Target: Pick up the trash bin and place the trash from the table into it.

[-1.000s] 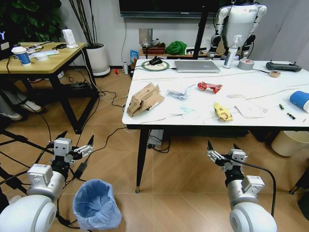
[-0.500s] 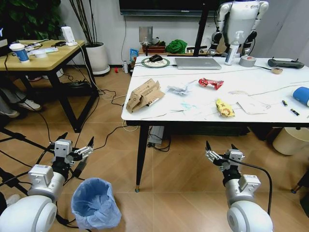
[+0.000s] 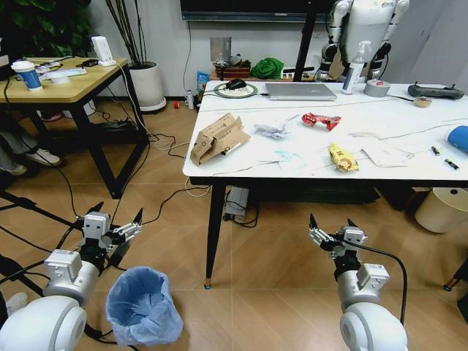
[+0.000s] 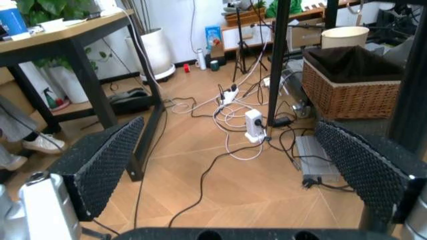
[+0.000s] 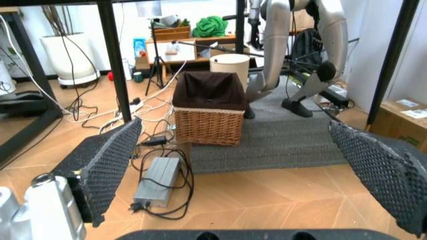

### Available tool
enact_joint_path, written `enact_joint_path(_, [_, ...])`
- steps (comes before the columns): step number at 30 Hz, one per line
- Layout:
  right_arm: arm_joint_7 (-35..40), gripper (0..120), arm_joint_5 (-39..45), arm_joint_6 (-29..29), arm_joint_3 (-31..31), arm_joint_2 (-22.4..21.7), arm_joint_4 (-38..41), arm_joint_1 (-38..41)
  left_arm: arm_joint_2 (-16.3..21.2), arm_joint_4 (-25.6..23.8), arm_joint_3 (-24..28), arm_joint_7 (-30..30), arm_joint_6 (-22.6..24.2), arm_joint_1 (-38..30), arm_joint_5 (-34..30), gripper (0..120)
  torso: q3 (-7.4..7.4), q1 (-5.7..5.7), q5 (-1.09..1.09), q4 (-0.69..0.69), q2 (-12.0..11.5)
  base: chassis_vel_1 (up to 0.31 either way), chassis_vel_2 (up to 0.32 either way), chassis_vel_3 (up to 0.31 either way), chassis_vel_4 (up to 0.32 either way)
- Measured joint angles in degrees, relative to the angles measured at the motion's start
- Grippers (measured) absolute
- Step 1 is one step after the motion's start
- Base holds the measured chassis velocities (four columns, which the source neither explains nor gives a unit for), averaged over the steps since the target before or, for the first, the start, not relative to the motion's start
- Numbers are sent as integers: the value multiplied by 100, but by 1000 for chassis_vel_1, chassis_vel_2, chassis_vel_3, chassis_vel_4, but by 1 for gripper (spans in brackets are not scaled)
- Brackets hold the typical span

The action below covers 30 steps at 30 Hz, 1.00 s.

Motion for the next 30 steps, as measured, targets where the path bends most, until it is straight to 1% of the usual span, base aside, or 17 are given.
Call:
enact_joint_path(3, [0, 100, -23, 10, -21, 29, -9, 4, -17, -1, -5, 3, -9, 24, 6, 100, -55, -31, 0, 0, -85, 0, 0, 0, 0])
enact_joint_path(5, [0, 100, -25, 11, -22, 32, -10, 5, -18, -1, -5, 3, -10, 24, 6, 100, -60, -34, 0, 0, -93, 0, 0, 0, 0])
enact_joint_path(11, [-5, 100, -85, 55, -49, 102, -11, -8, -31, -2, -8, 10, -27, 39, 20, 100, -173, -100, 0, 0, -272, 0, 0, 0, 0])
enact_joint_path(30, [-93, 100, -194, 177, -83, 122, -31, -78, -84, -42, -56, 30, -59, 131, 35, 100, -450, -253, 0, 0, -703, 0, 0, 0, 0])
